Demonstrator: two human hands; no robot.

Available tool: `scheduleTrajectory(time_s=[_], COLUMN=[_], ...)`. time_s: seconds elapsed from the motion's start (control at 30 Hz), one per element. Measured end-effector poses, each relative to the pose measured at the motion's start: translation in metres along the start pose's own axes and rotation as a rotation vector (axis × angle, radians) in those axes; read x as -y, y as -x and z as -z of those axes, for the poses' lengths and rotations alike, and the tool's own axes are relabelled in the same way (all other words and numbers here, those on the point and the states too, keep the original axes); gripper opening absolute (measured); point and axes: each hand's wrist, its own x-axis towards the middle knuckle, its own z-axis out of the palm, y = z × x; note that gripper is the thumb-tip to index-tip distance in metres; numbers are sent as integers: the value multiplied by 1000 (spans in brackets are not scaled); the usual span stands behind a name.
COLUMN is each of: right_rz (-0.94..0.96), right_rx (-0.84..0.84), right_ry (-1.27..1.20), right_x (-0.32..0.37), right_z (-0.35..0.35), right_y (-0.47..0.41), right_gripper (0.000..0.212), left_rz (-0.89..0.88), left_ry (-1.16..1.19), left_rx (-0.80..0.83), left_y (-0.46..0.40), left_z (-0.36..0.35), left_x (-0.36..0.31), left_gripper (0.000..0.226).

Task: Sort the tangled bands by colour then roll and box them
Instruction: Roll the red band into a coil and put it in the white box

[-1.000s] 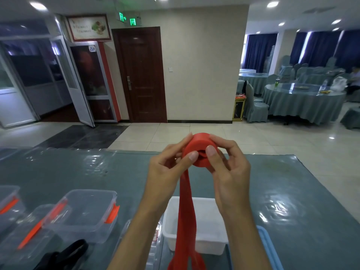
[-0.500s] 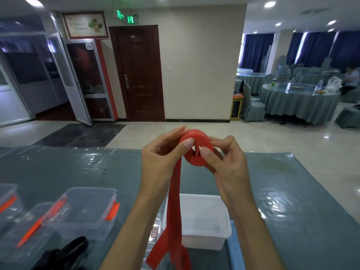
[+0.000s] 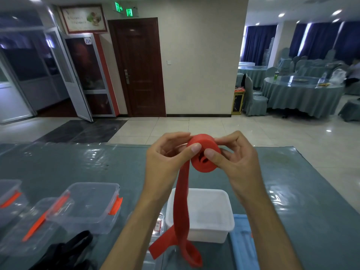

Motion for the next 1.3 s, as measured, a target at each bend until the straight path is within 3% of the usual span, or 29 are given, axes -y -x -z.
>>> scheduleTrajectory(time_s=[0.2,0.4,0.5,0.57,0.7,0.93,1.07,1.17,1.3], right_rz=[34,-1,88,129,83,98,148,139,46], right_rx=[-85,13,-23,-45,-1,16,19,10,40], right_ry=[-56,-18,-1,-75,-87,-65,-144,-107,-48], right_x=[-7,-1,0,-4,-13,0,-1,-5,-1], right_z=[-6,22,19,15,20,22,12,11,15], right_y=[1,-8,-11,-9,-6,-11,-11,-9,-9], right_gripper=[36,42,47,39,30,54,37,33,40], left_rz=[76,-4,-3,54,35,-23,9,-22,-57], left_ry=[15,-62,-83,-61,-92,-99,24,-8,-80], left_rx=[102,-49,4,72,117,128,223,221,133], left_y=[0,-5,1,-2,-15,-19,-26,-30,-23], left_z=[-5,-18,-19,-17,-8,-4,5,6,1], left_x=[2,0,5,3,-3,0,-8,-13,-7], left_gripper=[30,37,39,42,46,44,68,82,63])
